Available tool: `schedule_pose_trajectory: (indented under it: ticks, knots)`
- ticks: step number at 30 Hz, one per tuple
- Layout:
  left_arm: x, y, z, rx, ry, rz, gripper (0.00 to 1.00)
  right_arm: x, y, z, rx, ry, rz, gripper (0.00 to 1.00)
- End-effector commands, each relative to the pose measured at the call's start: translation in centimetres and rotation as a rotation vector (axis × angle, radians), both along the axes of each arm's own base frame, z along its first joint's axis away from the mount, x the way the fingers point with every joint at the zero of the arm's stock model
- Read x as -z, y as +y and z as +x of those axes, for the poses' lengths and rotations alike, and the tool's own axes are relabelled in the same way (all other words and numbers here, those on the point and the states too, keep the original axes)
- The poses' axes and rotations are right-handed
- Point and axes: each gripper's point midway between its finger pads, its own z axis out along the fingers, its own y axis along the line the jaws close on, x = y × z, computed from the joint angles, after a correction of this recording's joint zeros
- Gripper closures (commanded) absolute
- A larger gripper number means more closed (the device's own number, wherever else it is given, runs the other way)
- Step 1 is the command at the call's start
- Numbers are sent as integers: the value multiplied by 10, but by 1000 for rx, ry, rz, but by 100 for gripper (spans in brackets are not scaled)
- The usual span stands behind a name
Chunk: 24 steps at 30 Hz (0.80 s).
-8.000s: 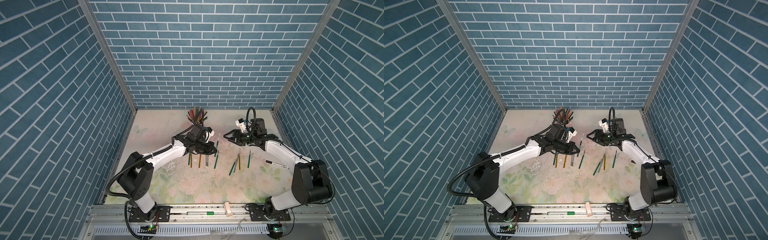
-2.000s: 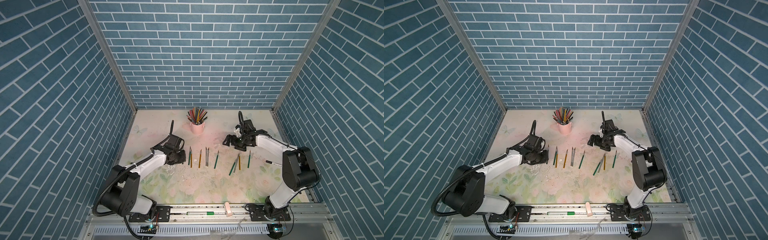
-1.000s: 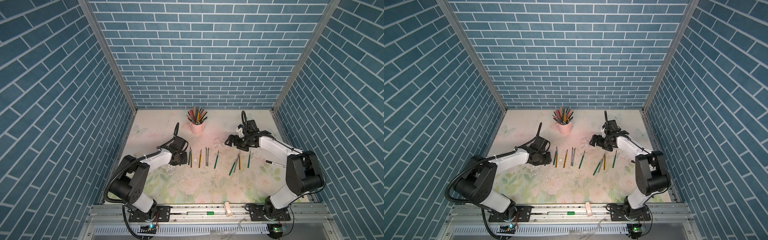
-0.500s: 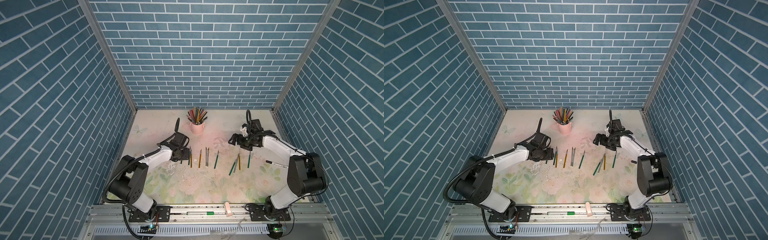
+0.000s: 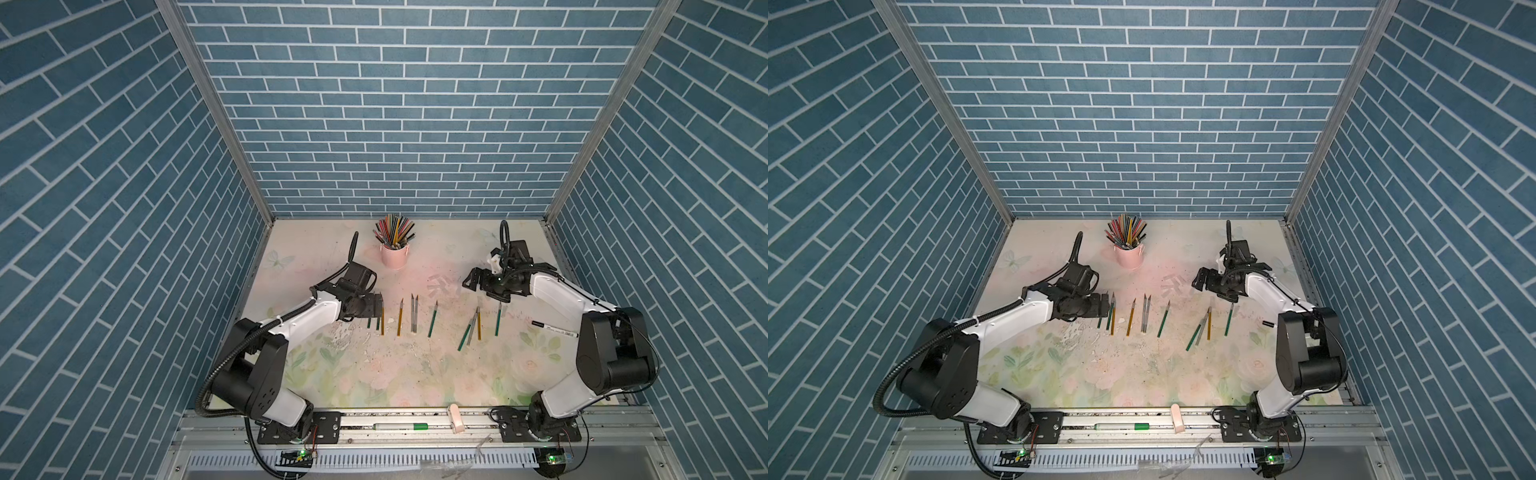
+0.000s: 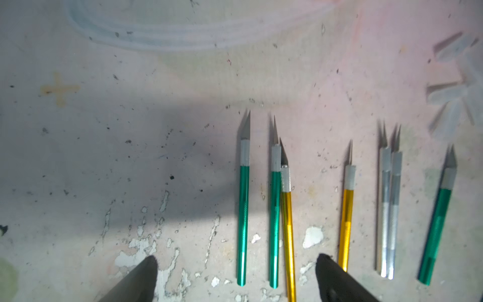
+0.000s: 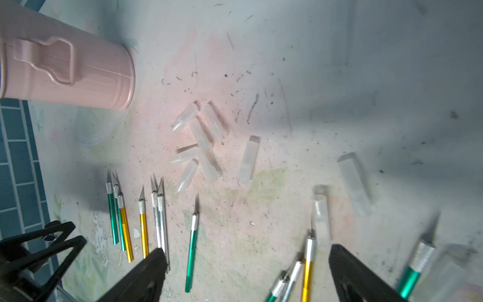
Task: Remove protective caps from carving knives
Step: Reset both arms
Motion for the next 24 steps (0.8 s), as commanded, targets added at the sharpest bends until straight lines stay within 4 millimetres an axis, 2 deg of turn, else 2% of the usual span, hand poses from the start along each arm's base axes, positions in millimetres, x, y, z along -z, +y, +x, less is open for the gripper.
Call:
schedule_pose_trajectory:
  ticks: [1,7,14,19,24]
  knots:
    - [-37,18,26,20,-153,85,1,-10,-30,7,33,-100,-94,2]
    - [-78,56,59,-40,-373,124,1,-24,-74,18,122,-247,-210,2]
    - [-97,115,81,-173,-534,241,1,-34,-118,31,226,-419,-329,2]
    - [-88,139,87,-221,-569,252,1,-33,-152,37,327,-517,-415,2]
    - [-74,167,84,-292,-598,278,1,-16,-175,39,394,-553,-493,2]
